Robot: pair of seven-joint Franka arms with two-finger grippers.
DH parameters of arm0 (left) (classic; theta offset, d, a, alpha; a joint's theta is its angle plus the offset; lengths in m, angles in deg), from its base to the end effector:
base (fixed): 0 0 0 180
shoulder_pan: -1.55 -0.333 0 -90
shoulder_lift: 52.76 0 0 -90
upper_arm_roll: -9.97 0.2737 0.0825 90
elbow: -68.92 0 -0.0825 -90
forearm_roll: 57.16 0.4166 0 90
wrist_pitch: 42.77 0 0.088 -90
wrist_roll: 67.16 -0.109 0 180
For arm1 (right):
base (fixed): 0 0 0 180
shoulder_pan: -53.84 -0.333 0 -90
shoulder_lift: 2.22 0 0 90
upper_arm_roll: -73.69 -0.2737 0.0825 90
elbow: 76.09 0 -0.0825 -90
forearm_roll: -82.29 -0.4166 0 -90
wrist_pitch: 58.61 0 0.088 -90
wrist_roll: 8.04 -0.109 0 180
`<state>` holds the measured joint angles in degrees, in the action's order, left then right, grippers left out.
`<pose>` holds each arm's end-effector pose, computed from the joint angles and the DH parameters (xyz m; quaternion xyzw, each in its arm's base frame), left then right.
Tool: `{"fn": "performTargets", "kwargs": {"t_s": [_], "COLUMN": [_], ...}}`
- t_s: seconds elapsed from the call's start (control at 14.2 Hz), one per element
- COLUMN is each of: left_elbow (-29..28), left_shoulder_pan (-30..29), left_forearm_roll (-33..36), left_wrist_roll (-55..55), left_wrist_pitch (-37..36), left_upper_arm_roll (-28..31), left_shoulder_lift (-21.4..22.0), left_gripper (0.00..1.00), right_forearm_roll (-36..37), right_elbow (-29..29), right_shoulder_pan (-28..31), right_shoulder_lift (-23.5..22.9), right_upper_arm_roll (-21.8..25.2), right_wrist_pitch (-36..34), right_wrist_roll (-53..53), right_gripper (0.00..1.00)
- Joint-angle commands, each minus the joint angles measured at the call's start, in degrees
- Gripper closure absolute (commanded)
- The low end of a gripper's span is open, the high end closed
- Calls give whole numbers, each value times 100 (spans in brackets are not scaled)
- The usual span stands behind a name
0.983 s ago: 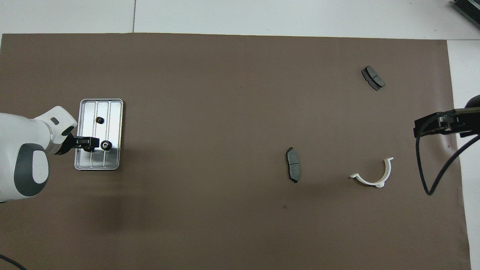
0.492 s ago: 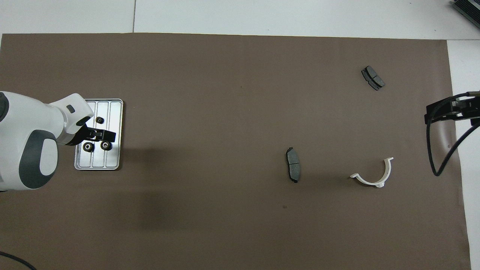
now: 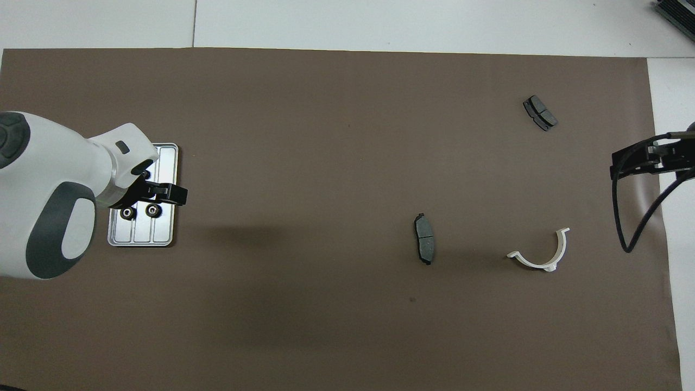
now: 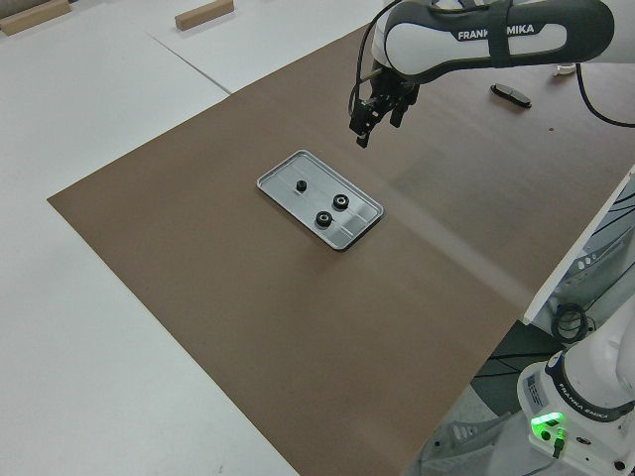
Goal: Pick bearing gear from pile to tray
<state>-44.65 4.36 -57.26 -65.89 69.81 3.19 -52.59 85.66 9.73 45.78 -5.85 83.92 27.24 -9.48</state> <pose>0.5750 -0.0973 0.4069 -0.9974 0.0722 0.0072 0.0001 0.5956 -0.0264 0.5740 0.9984 -0.0327 -0.0311 0.0348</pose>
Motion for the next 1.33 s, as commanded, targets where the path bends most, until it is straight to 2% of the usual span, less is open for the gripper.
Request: {"fn": "performTargets", "kwargs": {"t_s": [0.0,0.14,0.42,0.49,0.63,0.77,0.98,1.12,1.26], "left_elbow": [737,888,1107,1430,2220,2820,2761,2367,2295], "left_shoulder_pan": [-8,-17,-166,-245,-307,-299,-237,-281,-316], "left_forearm_roll": [90,45,-77,-287,-271,-123,28,10,-42], "left_wrist_roll": [92,92,75,83,66,57,-136,-163,-119], "left_wrist_pitch": [-867,-1087,-1307,-1508,-2140,-2625,-2487,-2162,-2143], "left_upper_arm_roll": [63,133,177,177,142,134,125,125,142], "left_shoulder_lift": [9,131,352,326,168,-148,-141,-1,62], "left_gripper": [0,0,0,0,0,0,0,0,0], "right_forearm_roll": [-46,-46,-46,-46,-55,-169,-468,-477,-495], "right_elbow": [84,110,242,285,636,699,682,664,655], "right_shoulder_pan": [636,1024,964,955,842,762,823,841,841], "right_shoulder_lift": [47,56,109,117,231,249,249,249,249], "right_upper_arm_roll": [-625,-1022,-1032,-1032,-1041,-1041,-1032,-1032,-1032], "right_wrist_pitch": [99,116,152,291,922,1048,943,794,802], "right_wrist_roll": [108,99,82,73,82,47,55,82,82], "right_gripper": [0,0,0,0,0,0,0,0,0]}}
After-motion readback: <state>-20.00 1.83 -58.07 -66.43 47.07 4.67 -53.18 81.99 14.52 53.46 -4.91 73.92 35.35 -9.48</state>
